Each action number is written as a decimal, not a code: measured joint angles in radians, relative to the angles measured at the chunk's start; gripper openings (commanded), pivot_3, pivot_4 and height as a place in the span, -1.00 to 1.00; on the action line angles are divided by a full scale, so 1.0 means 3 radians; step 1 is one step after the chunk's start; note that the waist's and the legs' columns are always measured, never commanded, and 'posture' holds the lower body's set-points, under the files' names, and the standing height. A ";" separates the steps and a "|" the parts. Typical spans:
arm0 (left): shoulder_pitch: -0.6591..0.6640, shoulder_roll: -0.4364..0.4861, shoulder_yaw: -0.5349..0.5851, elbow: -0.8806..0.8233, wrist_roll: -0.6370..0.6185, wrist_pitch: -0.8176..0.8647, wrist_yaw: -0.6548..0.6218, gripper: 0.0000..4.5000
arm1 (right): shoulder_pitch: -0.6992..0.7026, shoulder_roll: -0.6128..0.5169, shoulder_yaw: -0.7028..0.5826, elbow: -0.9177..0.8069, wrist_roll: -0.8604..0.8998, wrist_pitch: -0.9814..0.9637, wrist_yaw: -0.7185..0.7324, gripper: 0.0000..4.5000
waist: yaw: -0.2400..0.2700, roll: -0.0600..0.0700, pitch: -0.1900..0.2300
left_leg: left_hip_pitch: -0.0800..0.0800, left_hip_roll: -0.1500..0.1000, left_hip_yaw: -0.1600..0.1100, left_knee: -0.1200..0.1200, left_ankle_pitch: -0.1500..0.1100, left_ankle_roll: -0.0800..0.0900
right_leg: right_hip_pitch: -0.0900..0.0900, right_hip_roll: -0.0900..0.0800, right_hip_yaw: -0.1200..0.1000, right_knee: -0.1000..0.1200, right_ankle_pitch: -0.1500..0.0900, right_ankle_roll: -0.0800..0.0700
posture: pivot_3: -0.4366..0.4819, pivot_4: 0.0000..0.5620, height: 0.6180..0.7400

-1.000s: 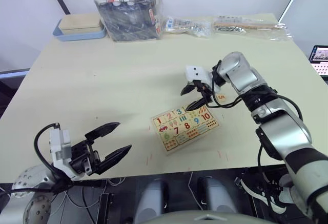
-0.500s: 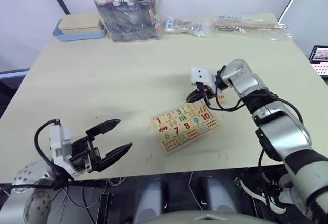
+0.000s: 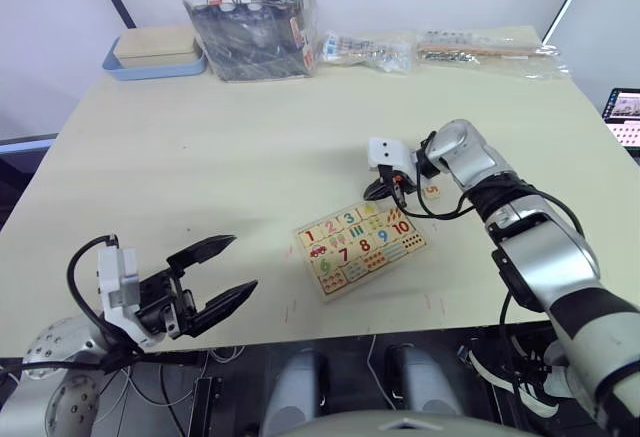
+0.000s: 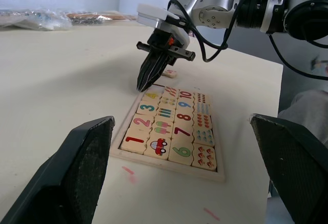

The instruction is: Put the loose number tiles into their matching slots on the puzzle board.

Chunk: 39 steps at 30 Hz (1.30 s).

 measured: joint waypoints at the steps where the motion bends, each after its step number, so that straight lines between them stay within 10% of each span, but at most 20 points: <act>1: 0.0000 0.0000 0.0000 0.0000 0.0000 0.0000 -0.0001 1.00 | 0.0000 0.0001 0.0000 0.0001 -0.0006 -0.0003 0.0004 -0.98 | 0.0000 0.0000 0.0000 | 0.0000 0.0000 0.0000 0.0000 0.0000 0.0000 | 0.0000 0.0000 0.0000 0.0000 0.0000 0.0000 | -0.05 -0.47 1.00; 30: -0.0017 0.0000 0.0000 0.0000 0.0033 -0.0006 -0.0008 1.00 | 0.0006 -0.0001 -0.0024 -0.0013 -0.0022 -0.0011 0.0096 -0.98 | 0.0000 0.0000 0.0000 | 0.0000 0.0000 -0.0001 0.0000 0.0000 0.0000 | 0.0000 0.0000 0.0000 0.0000 0.0000 0.0000 | -0.05 -0.47 1.00; 39: -0.0042 0.0001 -0.0005 0.0030 0.0059 -0.0005 -0.0008 1.00 | 0.0629 -0.0329 -0.0517 -0.1167 0.0601 0.0307 0.0275 -0.98 | 0.0024 0.0000 0.0000 | -0.0001 0.0000 -0.0002 0.0000 -0.0001 0.0002 | 0.0001 -0.0003 -0.0002 -0.0001 0.0001 0.0002 | -0.05 -0.47 1.00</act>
